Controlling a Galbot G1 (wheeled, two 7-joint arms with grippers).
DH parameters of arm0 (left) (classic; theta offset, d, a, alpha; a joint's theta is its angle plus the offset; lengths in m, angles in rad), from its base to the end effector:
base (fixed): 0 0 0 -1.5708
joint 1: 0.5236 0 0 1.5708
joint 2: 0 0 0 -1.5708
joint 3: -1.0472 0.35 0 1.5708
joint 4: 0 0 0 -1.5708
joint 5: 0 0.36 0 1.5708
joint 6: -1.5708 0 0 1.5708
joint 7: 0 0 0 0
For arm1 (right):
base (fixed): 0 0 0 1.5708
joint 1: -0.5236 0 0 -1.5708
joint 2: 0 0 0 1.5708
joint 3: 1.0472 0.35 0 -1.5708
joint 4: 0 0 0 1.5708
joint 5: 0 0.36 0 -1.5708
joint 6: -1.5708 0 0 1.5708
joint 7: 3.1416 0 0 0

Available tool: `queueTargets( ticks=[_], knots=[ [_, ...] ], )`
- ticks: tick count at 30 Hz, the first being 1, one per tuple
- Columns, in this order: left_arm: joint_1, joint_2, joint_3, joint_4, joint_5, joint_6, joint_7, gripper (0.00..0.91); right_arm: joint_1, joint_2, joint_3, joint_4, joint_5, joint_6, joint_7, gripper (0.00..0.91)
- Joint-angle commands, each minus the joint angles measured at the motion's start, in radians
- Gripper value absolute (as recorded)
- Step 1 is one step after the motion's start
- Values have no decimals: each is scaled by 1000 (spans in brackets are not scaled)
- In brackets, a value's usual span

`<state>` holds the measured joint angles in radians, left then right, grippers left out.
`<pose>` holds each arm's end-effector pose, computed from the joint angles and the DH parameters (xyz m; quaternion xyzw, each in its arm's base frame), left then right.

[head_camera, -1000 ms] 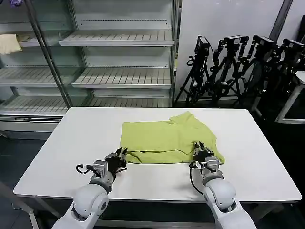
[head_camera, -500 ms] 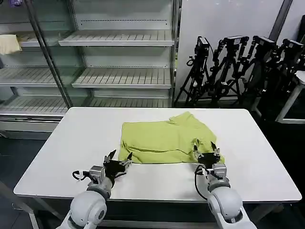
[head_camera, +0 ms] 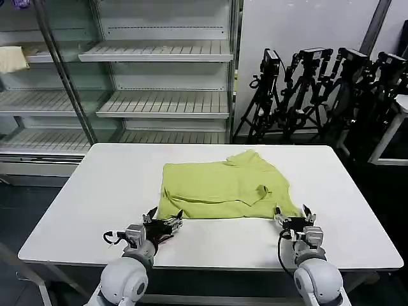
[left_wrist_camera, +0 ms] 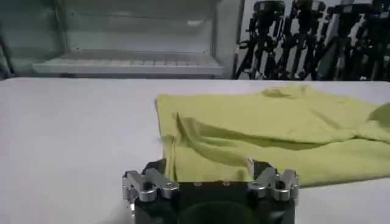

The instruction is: Fold and organize the clothes.

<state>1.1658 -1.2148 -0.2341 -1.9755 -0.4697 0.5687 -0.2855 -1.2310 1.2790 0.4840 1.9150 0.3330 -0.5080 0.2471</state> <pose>0.2879 -0.0160 -0.2640 -0.0850 -0.9739 0.0054 0.2103 0.2922 -0.0529 -0.2809 -0.0472 -0.9813 0.0112 0.1863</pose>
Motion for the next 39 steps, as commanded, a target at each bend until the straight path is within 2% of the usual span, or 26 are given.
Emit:
queueTargets(
  ticks=[1,13,21,39],
  knots=[
    [-7,-4,3,43,-5,2,-4,30,-8,0,8,-23,92,-49,4,0],
    [9,-4,-8,46,-6,6,-2,30,-21,-2,4,2,91,-42,-2,0],
    [55,6,-31,-29,-4,6,-3,30,-83,-7,21,99,83,-40,-3,0],
    [424,50,-112,-336,55,-5,-2,30,-426,-13,60,396,-4,-45,-16,0]
  ],
)
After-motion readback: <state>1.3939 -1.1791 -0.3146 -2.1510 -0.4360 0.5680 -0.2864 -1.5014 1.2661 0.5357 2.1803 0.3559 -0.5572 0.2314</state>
